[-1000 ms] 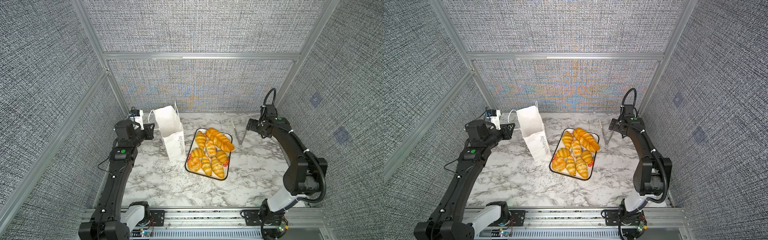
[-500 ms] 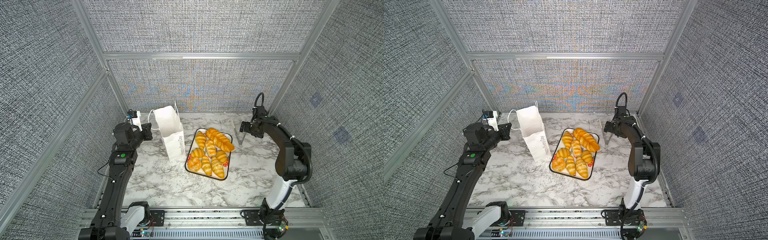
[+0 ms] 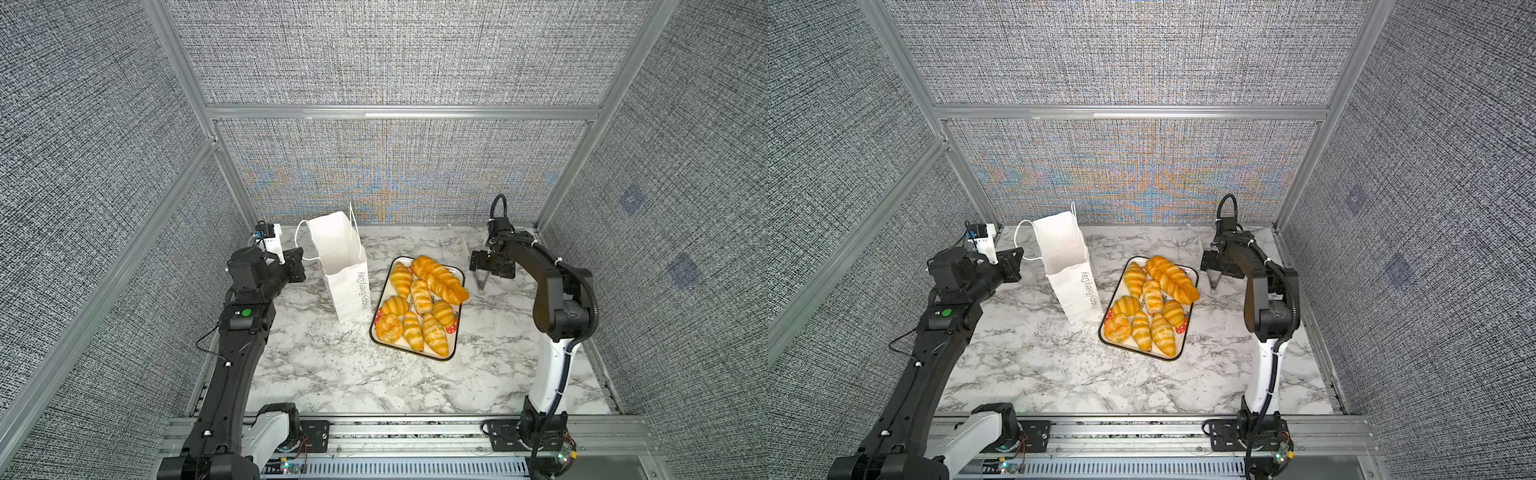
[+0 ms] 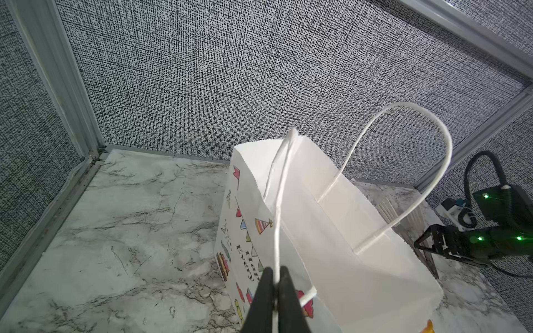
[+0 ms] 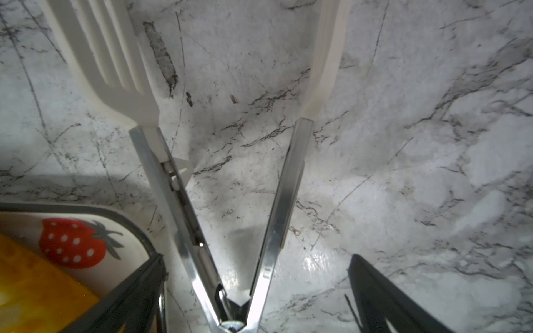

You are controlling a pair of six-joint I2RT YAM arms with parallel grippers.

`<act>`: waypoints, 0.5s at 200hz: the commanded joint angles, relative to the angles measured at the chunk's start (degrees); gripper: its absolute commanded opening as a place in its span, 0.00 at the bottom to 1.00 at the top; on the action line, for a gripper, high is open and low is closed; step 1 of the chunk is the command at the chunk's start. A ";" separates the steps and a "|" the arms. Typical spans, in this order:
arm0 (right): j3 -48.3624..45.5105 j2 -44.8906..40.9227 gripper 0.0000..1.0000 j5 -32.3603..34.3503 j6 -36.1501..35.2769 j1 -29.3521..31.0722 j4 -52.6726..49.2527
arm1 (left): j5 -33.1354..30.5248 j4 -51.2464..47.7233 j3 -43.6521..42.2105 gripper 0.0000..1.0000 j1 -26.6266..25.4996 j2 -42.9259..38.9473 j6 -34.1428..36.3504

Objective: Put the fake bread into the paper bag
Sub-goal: 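Lower the right gripper onto the metal tongs and close on their handles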

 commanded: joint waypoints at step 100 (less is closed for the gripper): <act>6.37 7.74 0.92 -1.08 -1.65 0.35 -3.25 | -1.19 1.85 -0.48 0.09 0.41 -0.33 0.69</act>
